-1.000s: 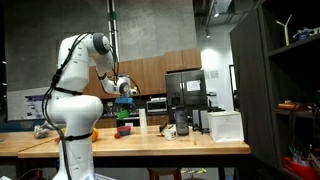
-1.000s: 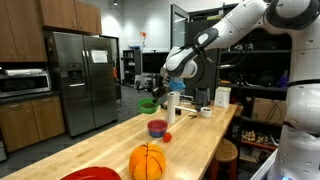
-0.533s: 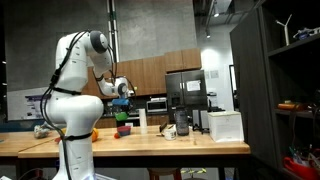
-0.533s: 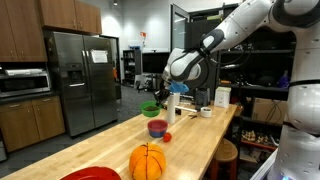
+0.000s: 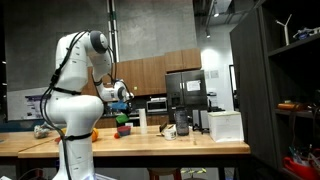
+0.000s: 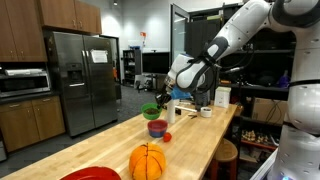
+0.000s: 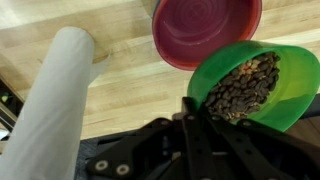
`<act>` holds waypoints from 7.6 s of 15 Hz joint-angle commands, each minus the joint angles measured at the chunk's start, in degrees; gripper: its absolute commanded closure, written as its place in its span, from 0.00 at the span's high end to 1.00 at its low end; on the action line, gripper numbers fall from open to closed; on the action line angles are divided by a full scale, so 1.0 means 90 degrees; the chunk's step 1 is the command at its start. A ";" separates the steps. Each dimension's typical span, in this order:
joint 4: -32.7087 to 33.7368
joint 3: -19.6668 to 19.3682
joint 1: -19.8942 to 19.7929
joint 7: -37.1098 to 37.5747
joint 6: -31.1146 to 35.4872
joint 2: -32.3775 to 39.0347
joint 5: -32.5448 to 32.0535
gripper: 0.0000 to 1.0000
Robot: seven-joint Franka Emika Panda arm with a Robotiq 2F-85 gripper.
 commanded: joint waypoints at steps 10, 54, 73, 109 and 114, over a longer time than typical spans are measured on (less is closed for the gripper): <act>-0.0675 -0.0213 0.0024 0.0568 0.1703 -0.0082 -0.0940 0.01; 0.3272 -0.0008 0.1190 0.1400 -0.6734 0.1305 -0.4544 0.01; 0.4519 0.0056 0.2058 0.1206 -0.8454 0.2475 -0.5826 0.01; 0.5321 0.0134 0.2645 0.0652 -0.9912 0.3539 -0.7199 0.01; 0.5425 0.0155 0.2704 0.0634 -0.9997 0.3643 -0.7327 0.01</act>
